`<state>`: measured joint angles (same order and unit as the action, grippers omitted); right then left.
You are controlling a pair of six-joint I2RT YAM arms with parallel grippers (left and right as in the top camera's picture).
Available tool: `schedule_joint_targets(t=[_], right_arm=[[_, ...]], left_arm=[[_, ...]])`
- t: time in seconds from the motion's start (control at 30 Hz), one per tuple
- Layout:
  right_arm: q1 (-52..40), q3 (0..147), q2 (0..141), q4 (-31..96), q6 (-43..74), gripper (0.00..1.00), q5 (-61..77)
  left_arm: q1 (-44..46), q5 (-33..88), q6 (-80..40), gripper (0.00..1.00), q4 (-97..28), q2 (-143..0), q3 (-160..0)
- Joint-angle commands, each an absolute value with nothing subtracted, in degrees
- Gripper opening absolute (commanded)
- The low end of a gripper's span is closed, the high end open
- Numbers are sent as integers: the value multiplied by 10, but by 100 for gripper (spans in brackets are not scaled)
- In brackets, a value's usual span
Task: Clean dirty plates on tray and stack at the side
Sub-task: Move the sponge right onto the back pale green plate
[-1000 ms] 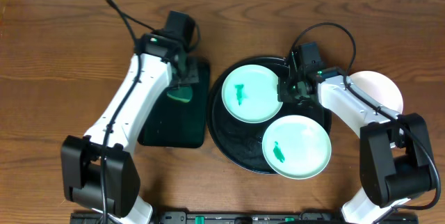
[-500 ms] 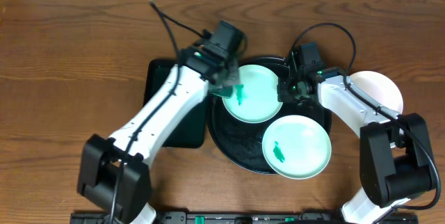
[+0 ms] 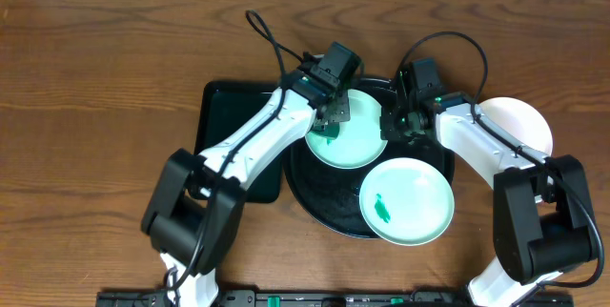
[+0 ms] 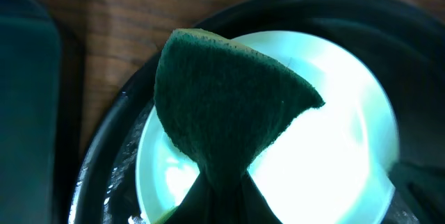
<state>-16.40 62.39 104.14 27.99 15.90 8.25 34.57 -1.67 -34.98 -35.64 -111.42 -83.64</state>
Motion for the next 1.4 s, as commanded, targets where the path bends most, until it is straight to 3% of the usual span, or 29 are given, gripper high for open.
schedule_joint_targets(t=[0.0,0.63,0.83,1.1,1.37], right_arm=[[-167,621,1044,281,163,1,93],[-170,621,1044,280,163,1,93],[-170,621,1044,279,163,1,94],[-170,621,1044,276,163,1,109],[-170,621,1044,276,163,1,110]], left_arm=[[345,-22,-379,7,-355,-1135,-846],[344,-11,-380,7,-356,-1221,-846],[344,68,-379,7,-355,-1251,-846],[340,280,-315,7,-326,-1249,-846],[323,352,-316,7,-309,-1246,-846]])
